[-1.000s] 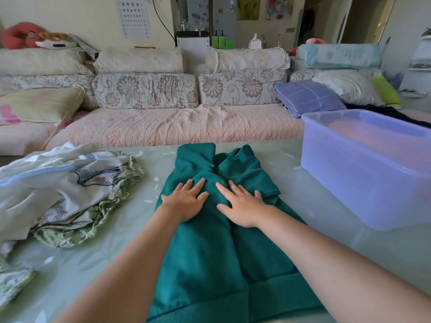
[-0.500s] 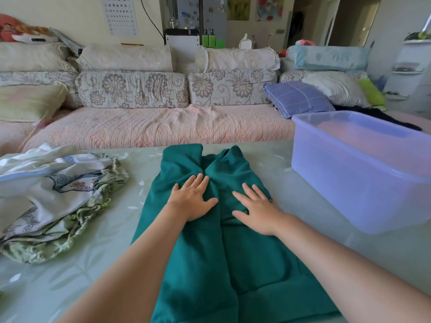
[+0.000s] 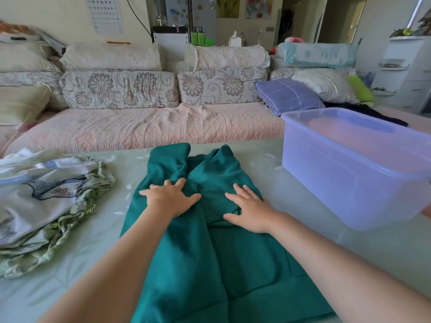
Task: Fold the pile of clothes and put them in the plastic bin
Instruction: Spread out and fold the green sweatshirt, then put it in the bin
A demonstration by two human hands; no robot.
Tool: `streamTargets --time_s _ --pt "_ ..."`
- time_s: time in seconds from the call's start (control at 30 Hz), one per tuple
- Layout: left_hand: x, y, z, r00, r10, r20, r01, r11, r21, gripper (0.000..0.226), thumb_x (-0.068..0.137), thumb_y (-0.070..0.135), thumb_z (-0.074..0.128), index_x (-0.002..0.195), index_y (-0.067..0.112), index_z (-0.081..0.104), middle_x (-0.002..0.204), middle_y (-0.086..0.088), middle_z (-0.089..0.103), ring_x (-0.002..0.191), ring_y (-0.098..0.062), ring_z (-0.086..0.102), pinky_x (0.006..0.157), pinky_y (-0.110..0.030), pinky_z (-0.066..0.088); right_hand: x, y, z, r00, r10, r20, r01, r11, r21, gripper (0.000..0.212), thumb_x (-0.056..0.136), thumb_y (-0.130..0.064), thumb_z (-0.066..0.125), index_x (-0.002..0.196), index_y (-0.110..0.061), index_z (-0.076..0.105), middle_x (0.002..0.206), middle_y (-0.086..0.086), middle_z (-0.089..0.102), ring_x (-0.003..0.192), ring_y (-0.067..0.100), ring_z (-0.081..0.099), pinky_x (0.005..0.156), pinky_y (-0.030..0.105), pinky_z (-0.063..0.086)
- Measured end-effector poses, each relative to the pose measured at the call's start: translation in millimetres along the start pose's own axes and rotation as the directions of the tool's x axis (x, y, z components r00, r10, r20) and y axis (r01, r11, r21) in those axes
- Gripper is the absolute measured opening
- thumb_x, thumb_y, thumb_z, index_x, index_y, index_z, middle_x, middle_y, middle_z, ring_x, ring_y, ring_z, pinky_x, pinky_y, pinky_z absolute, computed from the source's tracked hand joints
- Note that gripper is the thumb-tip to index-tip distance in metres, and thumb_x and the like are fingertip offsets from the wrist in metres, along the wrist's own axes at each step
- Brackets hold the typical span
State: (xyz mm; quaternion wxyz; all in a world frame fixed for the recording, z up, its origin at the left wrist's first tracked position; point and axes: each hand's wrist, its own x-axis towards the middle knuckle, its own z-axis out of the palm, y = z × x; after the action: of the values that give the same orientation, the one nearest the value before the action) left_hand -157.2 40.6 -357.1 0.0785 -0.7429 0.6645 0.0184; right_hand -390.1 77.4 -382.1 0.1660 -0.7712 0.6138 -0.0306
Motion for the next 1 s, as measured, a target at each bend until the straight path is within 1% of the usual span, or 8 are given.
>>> streamTargets --time_s 0.17,0.3,0.43,0.53,0.63,0.8,0.9,1.0 --pt "-12.1 19.3 10.6 0.949 0.203 -0.241 -0.183 0.978 0.102 0.086 0.086 0.080 0.014 0.157 0.031 0.001 0.164 -0.003 -0.008 0.150 -0.029 -0.005 0.115 -0.060 0.007 -0.4 -2.3 -1.9 0.990 0.050 -0.129 -0.024 0.980 0.197 0.064 0.095 -0.062 0.045 0.153 -0.038 0.032 0.167 -0.008 -0.005 0.153 0.010 -0.009 0.121 0.050 0.010" --pt "-17.3 34.3 27.8 0.925 0.320 -0.203 -0.310 0.947 0.079 0.088 0.086 0.079 0.011 0.157 0.027 0.001 0.165 -0.002 -0.001 0.151 -0.025 -0.007 0.118 -0.057 0.001 -5.7 5.0 -13.7 0.909 0.252 -0.333 -0.191 0.960 0.203 0.057 0.100 -0.045 0.045 0.151 -0.020 0.034 0.156 0.010 0.028 0.142 0.029 0.025 0.112 0.045 0.033" --pt "-18.6 30.1 21.4 0.934 0.323 -0.151 -0.322 0.946 0.031 0.086 0.087 0.079 0.016 0.157 0.030 0.003 0.165 -0.001 -0.004 0.151 -0.023 -0.009 0.119 -0.055 -0.004 -12.8 6.9 -19.1 0.877 0.437 -0.199 -0.403 0.895 0.190 0.065 0.089 -0.058 0.055 0.135 -0.012 0.046 0.131 0.011 0.050 0.119 0.032 0.052 0.089 0.039 0.044" --pt "-22.5 28.9 13.3 0.909 0.336 -0.248 -0.373 0.920 -0.121 0.069 0.092 0.068 0.026 0.153 0.036 0.023 0.163 0.000 0.013 0.150 -0.019 0.003 0.120 -0.050 -0.002 -10.5 3.8 -21.1 0.888 0.451 -0.088 -0.386 0.836 0.390 0.046 0.082 -0.048 0.066 0.104 -0.007 0.063 0.102 0.007 0.067 0.091 0.025 0.065 0.074 0.033 0.050" --pt "-27.7 25.0 7.4 0.867 0.201 -0.456 -0.279 0.954 -0.109 0.056 0.090 0.060 0.032 0.141 0.039 0.044 0.141 0.004 0.039 0.133 -0.022 0.029 0.112 -0.043 0.021 -6.7 0.4 -29.1 0.879 0.476 0.012 -0.382 0.690 0.614 0.033 0.078 -0.027 0.076 0.101 -0.006 0.064 0.101 0.008 0.068 0.092 0.025 0.066 0.082 0.033 0.054" --pt "-32.2 10.2 4.9 0.949 0.263 -0.176 -0.293 0.941 -0.171 0.066 0.089 0.067 0.040 0.149 0.041 0.033 0.149 0.006 0.033 0.138 -0.024 0.025 0.114 -0.040 0.022 -4.4 -16.6 -52.9 0.892 0.451 0.021 -0.283 0.523 0.804 0.039 0.082 0.001 0.065 0.116 -0.017 0.072 0.106 0.004 0.070 0.098 0.024 0.067 0.093 0.036 0.056" --pt "-28.7 -3.8 -10.6 0.968 0.247 -0.046 -0.224 0.765 -0.604 0.061 0.086 0.069 0.044 0.140 0.040 0.048 0.148 0.006 0.046 0.136 -0.020 0.037 0.116 -0.034 0.024 -4.8 -36.4 -62.1 0.906 0.423 -0.028 -0.192 0.468 0.863 0.040 0.089 0.003 0.055 0.115 -0.022 0.073 0.101 0.001 0.070 0.094 0.023 0.068 0.090 0.038 0.058" --pt "-32.0 -19.0 -25.1 0.950 0.301 0.079 -0.023 0.320 -0.947 0.057 0.093 0.067 0.035 0.137 0.036 0.051 0.133 0.003 0.061 0.124 -0.013 0.044 0.112 -0.032 0.021 -12.9 -71.8 -70.3 0.959 0.271 -0.087 -0.061 0.491 0.869 0.041 0.095 0.005 0.051 0.128 -0.015 0.066 0.110 -0.004 0.065 0.104 0.013 0.060 0.090 0.021 0.049"
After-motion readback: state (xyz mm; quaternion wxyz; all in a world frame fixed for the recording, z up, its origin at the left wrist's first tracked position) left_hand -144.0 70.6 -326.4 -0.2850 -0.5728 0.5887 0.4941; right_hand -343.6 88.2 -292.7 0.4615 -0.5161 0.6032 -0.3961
